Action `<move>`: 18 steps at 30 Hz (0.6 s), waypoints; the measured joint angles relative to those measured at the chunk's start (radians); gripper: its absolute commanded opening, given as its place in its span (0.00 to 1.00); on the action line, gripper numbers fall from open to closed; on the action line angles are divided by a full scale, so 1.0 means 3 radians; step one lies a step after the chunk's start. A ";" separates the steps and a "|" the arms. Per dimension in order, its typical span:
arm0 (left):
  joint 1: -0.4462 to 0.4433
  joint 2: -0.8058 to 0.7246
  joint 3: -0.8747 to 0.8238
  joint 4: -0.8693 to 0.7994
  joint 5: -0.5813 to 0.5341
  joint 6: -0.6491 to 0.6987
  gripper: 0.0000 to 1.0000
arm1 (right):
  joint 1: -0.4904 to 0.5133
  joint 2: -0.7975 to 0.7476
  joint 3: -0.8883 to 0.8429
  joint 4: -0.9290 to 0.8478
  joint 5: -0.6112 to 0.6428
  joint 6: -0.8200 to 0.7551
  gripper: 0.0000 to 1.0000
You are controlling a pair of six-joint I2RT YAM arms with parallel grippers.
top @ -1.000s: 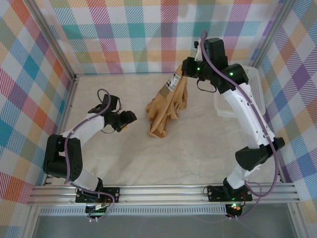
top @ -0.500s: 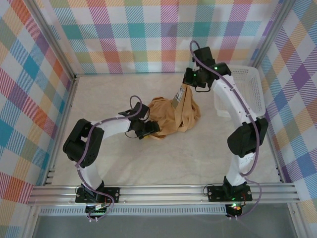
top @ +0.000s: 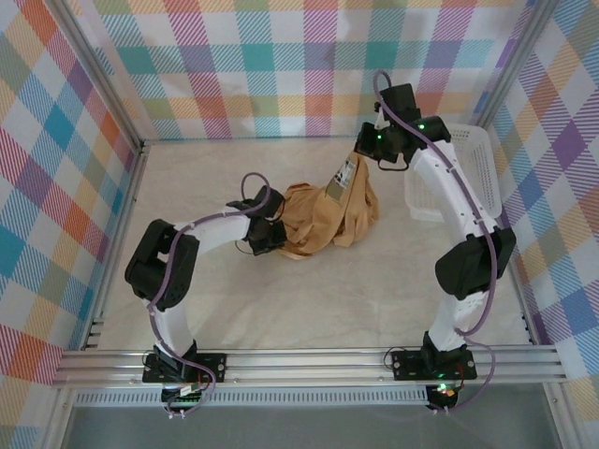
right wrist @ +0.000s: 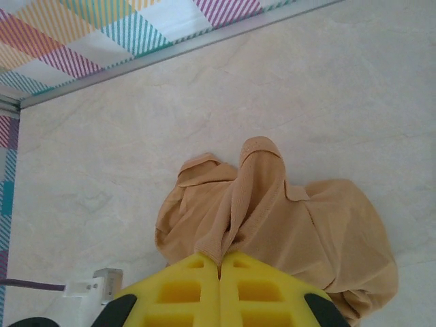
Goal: Fold the inside-out t-shirt
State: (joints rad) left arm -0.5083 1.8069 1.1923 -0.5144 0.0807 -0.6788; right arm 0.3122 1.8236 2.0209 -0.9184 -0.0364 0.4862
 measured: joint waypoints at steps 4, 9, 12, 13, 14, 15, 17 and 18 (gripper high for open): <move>0.0470 -0.0556 0.0476 -0.0454 -0.0111 0.0193 0.00 | -0.0121 -0.0262 0.0000 -0.0078 0.0024 0.0001 0.00; 0.1387 -0.1244 0.1516 -0.0759 -0.0111 0.0413 0.00 | -0.0201 -0.0661 -0.0022 -0.0187 0.0037 0.0011 0.00; 0.1689 -0.1483 0.1998 -0.0916 0.0001 0.0504 0.00 | -0.0201 -0.0989 -0.0228 -0.0177 -0.0015 0.0045 0.00; 0.1751 -0.1523 0.2121 -0.0978 0.0065 0.0521 0.00 | -0.0189 -0.1118 -0.0322 -0.0184 -0.0048 0.0072 0.00; 0.1797 -0.1546 0.2229 -0.1034 0.0128 0.0542 0.00 | -0.0182 -0.1218 -0.0397 -0.0184 -0.0088 0.0095 0.00; 0.1826 -0.1554 0.2336 -0.1094 0.0188 0.0565 0.00 | -0.0177 -0.1321 -0.0468 -0.0187 -0.0137 0.0121 0.00; 0.1858 -0.1549 0.2471 -0.1188 0.0284 0.0593 0.00 | -0.0177 -0.1498 -0.0598 -0.0172 -0.0261 0.0196 0.00; 0.1864 -0.1544 0.2508 -0.1233 0.0334 0.0598 0.00 | -0.0169 -0.1579 -0.0662 -0.0151 -0.0331 0.0238 0.00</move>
State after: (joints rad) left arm 0.0509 1.3437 1.9446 -0.8845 0.1810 -0.4995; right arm 0.2615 1.3499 1.8221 -0.9638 -0.1356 0.5575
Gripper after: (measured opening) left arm 0.049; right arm 0.047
